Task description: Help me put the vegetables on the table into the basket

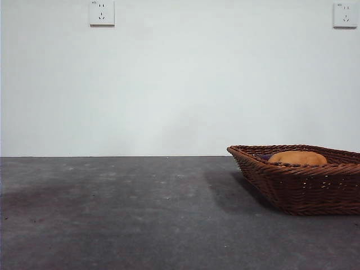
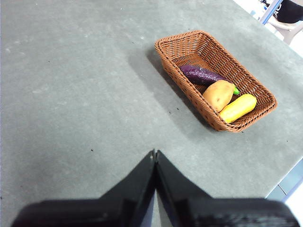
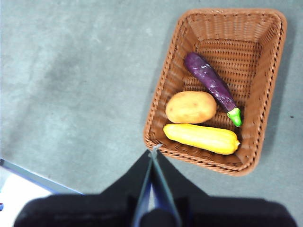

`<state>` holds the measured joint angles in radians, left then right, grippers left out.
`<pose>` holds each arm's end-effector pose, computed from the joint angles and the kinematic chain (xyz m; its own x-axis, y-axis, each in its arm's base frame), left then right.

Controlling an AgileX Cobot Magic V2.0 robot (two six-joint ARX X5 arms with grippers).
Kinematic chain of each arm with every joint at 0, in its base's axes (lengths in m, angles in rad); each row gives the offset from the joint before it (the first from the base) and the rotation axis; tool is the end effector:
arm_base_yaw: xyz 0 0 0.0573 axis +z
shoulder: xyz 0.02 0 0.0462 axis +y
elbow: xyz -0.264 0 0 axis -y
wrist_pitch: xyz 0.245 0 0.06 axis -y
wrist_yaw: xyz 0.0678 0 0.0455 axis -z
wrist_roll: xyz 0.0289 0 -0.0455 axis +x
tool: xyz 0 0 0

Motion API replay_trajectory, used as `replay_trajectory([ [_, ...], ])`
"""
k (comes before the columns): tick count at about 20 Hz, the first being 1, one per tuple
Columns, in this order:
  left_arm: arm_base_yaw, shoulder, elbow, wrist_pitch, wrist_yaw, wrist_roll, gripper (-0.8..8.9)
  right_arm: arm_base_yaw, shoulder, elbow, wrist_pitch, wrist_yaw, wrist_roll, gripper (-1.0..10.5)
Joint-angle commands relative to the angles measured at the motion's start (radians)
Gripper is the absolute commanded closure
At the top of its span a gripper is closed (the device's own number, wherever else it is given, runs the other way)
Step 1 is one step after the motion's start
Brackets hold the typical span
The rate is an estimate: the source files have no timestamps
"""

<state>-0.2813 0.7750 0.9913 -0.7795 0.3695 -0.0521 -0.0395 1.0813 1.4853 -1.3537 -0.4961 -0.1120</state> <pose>0.1296 -0.0483 0.3488 0.6572 -0.5658 -0.4979 0.5248 0.8177 -0.2366 0.1522 0.0078 0.4122 0.5302 0.4554 -0.7152 -0.3314 0.8877 0.3196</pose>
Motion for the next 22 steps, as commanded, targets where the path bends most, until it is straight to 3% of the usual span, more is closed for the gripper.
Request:
replay_trajectory([
  [1, 0.003, 0.000, 0.000, 0.008, 0.003, 0.011, 8.18, 0.001, 0.016, 0.000, -0.023, 0.022, 0.005, 9.5],
  [11, 0.003, 0.004, 0.000, 0.013, -0.002, 0.016, 8.19, 0.001, 0.116, 0.000, -0.023, 0.164, 0.003, 9.5],
  [13, 0.004, 0.005, 0.010, 0.035, -0.050, 0.023, 8.18, 0.001, 0.133, 0.000, -0.023, 0.187, 0.003, 9.5],
  [15, 0.004, 0.007, 0.021, 0.037, -0.054, 0.005, 8.17, 0.001, 0.146, 0.000, -0.023, 0.207, 0.003, 9.5],
  [17, 0.004, 0.007, 0.034, 0.038, -0.056, 0.055, 8.17, 0.001, 0.152, 0.000, -0.022, 0.219, 0.003, 9.5],
  [20, 0.004, 0.007, 0.037, 0.121, -0.058, 0.037, 8.17, 0.001, 0.154, 0.000, 0.006, 0.230, 0.003, 9.5],
  [22, 0.005, 0.006, 0.037, 0.137, -0.127, 0.049, 8.17, 0.001, 0.154, 0.000, 0.039, 0.233, 0.003, 9.5],
])
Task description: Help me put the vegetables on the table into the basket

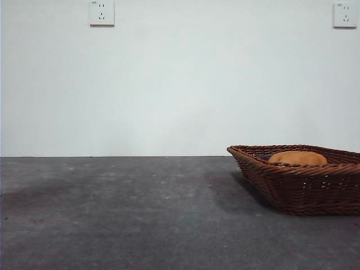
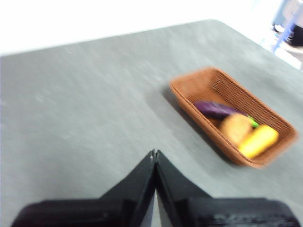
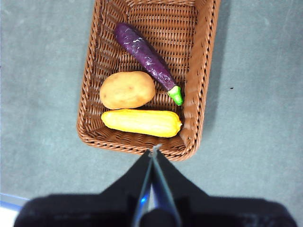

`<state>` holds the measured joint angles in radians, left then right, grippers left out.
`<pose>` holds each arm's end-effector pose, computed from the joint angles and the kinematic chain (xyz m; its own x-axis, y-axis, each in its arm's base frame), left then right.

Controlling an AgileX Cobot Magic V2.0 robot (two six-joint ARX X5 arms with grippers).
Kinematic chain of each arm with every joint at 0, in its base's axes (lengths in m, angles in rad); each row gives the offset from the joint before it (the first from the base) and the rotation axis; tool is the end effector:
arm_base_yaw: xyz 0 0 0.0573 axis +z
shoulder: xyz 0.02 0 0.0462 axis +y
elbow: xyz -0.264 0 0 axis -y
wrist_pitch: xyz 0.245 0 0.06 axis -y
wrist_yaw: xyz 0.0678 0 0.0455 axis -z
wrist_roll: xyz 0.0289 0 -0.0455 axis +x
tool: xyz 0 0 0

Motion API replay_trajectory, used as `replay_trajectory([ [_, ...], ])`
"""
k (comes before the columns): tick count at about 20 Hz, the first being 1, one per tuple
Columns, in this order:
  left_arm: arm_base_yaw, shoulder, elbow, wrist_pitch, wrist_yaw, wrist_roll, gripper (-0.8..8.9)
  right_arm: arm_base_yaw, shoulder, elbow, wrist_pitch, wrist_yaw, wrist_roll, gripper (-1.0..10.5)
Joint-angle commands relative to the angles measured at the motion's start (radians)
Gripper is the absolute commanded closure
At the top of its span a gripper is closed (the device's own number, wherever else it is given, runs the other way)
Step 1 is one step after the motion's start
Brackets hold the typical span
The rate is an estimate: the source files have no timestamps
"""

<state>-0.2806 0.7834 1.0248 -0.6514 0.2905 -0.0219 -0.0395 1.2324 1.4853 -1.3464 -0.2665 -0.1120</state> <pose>0.1362 -0.0479 0.3686 0.7650 -0.5186 -0.3819 0.5092 0.8501 -0.1342 0.1987 -0.0002 0.3869 0.4532 0.2457 -0.8569 -0.1815 0.9666 0.1811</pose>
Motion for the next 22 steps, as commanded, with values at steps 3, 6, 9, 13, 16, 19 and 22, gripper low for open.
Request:
replay_trajectory([
  [3, 0.037, -0.046, -0.001, 0.010, -0.217, 0.087, 8.17, 0.001, 0.003, 0.001, 0.094, 0.007, 0.003, 9.5],
  [6, 0.183, -0.156, -0.032, 0.040, -0.197, 0.178, 8.17, 0.001, 0.003, 0.001, 0.158, 0.010, 0.003, 9.5],
  [9, 0.296, -0.316, -0.151, 0.122, -0.203, 0.222, 8.17, 0.001, 0.003, 0.001, 0.214, 0.010, 0.003, 9.5],
  [13, 0.356, -0.525, -0.420, 0.302, -0.238, 0.223, 8.17, 0.001, 0.003, 0.001, 0.257, 0.010, 0.003, 9.5],
  [16, 0.357, -0.618, -0.624, 0.381, -0.239, 0.164, 8.17, 0.001, 0.003, 0.001, 0.257, 0.010, 0.003, 9.5],
  [19, 0.357, -0.657, -0.788, 0.453, -0.239, 0.089, 8.17, 0.001, 0.003, 0.001, 0.257, 0.010, 0.003, 9.5],
  [22, 0.357, -0.715, -0.924, 0.511, -0.239, 0.025, 8.17, 0.001, 0.003, 0.001, 0.257, 0.010, 0.003, 9.5],
])
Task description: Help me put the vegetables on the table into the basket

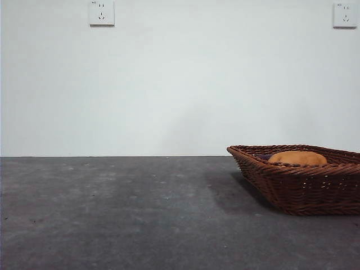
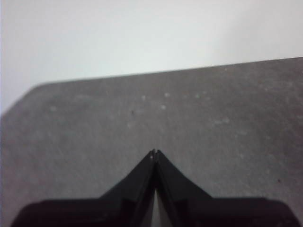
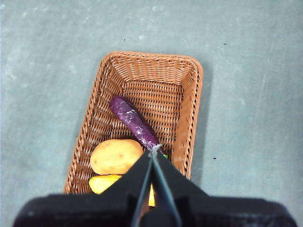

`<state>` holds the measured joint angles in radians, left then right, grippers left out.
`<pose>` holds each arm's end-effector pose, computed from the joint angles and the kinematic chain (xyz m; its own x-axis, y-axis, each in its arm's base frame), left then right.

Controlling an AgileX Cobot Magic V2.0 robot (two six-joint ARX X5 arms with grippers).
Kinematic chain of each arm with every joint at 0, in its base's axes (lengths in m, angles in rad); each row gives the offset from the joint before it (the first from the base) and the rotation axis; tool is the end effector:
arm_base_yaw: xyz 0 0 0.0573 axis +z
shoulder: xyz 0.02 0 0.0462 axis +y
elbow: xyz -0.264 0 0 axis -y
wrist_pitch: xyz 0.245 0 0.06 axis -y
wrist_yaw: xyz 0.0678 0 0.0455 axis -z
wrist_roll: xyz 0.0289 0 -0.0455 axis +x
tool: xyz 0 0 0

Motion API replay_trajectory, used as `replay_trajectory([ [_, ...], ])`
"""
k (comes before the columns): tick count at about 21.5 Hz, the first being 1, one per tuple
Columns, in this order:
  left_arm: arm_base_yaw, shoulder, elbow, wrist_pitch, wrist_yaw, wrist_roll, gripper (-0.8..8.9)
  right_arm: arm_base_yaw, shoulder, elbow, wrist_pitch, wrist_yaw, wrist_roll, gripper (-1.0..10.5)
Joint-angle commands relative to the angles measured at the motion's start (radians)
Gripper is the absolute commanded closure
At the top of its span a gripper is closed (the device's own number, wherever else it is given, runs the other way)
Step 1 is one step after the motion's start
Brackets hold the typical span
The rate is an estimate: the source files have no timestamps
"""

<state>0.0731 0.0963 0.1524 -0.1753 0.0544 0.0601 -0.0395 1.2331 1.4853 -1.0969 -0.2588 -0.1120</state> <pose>0.0943 0.0053 0.1910 0.9928 0.0182 -0.1187 -0.0119 0.9985 0.0532 0.2185 -0.0012 0.4002 0.6515 0.2304 -0.7229 -0.2143 0.9699 0.1160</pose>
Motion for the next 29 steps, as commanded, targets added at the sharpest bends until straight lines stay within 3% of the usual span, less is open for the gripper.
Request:
replay_trajectory([
  [1, 0.003, -0.053, -0.087, 0.043, -0.003, -0.070, 8.17, 0.001, 0.002, 0.001, 0.007, 0.002, 0.003, 9.5],
  [10, 0.005, -0.079, -0.144, 0.010, 0.005, -0.135, 8.17, 0.001, 0.002, 0.001, 0.008, 0.006, 0.003, 9.5],
  [25, 0.005, -0.004, -0.144, 0.010, 0.005, -0.135, 8.17, 0.001, 0.002, 0.001, 0.012, 0.007, 0.001, 9.5],
  [29, 0.005, 0.002, -0.144, 0.010, 0.005, -0.135, 8.17, 0.001, -0.069, -0.004, 0.062, 0.062, -0.030, 9.5],
])
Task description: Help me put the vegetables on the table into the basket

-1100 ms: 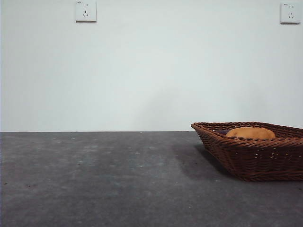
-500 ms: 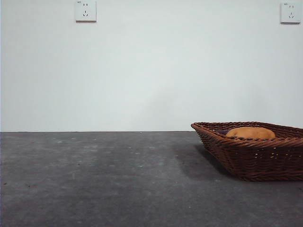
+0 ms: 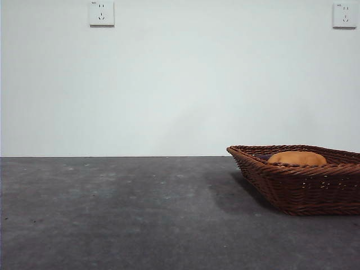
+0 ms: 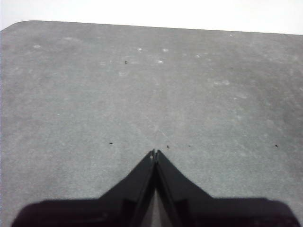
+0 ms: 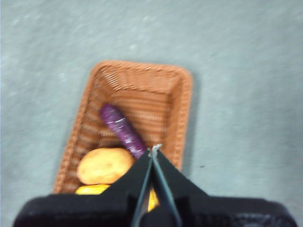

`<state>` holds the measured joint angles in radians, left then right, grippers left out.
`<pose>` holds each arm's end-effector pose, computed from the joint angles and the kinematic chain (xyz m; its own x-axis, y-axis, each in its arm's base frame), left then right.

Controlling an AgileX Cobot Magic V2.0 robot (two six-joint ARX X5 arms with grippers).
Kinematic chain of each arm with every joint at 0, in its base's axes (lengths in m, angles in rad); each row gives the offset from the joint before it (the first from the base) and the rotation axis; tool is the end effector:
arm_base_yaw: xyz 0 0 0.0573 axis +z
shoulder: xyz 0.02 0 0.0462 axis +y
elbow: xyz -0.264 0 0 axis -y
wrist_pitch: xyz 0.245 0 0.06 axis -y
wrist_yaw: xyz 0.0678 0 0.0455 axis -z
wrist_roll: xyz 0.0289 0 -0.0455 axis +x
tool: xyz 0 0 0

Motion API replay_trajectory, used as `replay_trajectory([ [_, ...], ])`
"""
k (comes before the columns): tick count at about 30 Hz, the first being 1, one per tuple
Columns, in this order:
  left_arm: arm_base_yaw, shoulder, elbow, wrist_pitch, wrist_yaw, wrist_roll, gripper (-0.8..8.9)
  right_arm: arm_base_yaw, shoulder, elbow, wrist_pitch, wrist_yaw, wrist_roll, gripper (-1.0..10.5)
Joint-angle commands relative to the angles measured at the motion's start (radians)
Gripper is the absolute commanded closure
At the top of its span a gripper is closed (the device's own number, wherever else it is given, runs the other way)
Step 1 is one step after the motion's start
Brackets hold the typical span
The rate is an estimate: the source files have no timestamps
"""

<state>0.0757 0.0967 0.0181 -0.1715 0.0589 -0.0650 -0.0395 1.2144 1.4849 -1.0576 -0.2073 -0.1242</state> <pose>0.0997 0.0059 0.1456 0.9689 0.0145 -0.2471 -0.0346 0.9964 -0.0775 0.2158 -0.0026 0.4061 0.6984 0.1784 -0.6931 -0.1934 0.9795 0.0572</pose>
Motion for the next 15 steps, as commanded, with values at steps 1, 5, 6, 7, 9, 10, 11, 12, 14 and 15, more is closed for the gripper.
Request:
replay_trajectory([
  [1, 0.002, 0.002, -0.010, 0.006, 0.000, -0.010, 8.17, 0.001, -0.098, -0.022, 0.067, 0.018, -0.019, 9.5],
  [5, 0.002, 0.002, -0.010, 0.006, 0.000, -0.010, 8.17, 0.000, -0.371, -0.282, 0.376, 0.018, -0.008, 9.5],
  [6, 0.002, 0.002, -0.010, 0.006, 0.000, -0.010, 8.17, 0.000, -0.450, -0.381, 0.432, 0.018, -0.008, 9.5],
  [7, 0.002, 0.002, -0.010, 0.006, 0.000, -0.010, 8.17, 0.000, -0.533, -0.488, 0.485, 0.018, -0.009, 9.5],
  [9, 0.002, 0.002, -0.010, 0.006, 0.000, -0.010, 8.17, 0.000, -0.679, -0.699, 0.599, 0.018, -0.011, 9.5],
  [10, 0.002, 0.002, -0.010, 0.006, 0.000, -0.010, 8.17, 0.000, -0.743, -0.793, 0.650, 0.019, -0.011, 9.5],
  [11, 0.002, 0.002, -0.010, 0.006, 0.000, -0.010, 8.17, 0.000, -0.781, -0.853, 0.680, 0.018, -0.011, 9.5],
  [12, 0.002, 0.002, -0.010, 0.006, 0.000, -0.010, 8.17, 0.000, -0.818, -0.911, 0.708, 0.018, -0.011, 9.5],
  [14, 0.002, 0.002, -0.010, 0.006, 0.000, -0.010, 8.17, 0.000, -0.878, -1.003, 0.735, 0.018, -0.011, 9.5],
  [15, 0.002, 0.002, -0.010, 0.006, 0.000, -0.010, 8.17, 0.000, -0.908, -1.049, 0.745, 0.018, -0.011, 9.5],
])
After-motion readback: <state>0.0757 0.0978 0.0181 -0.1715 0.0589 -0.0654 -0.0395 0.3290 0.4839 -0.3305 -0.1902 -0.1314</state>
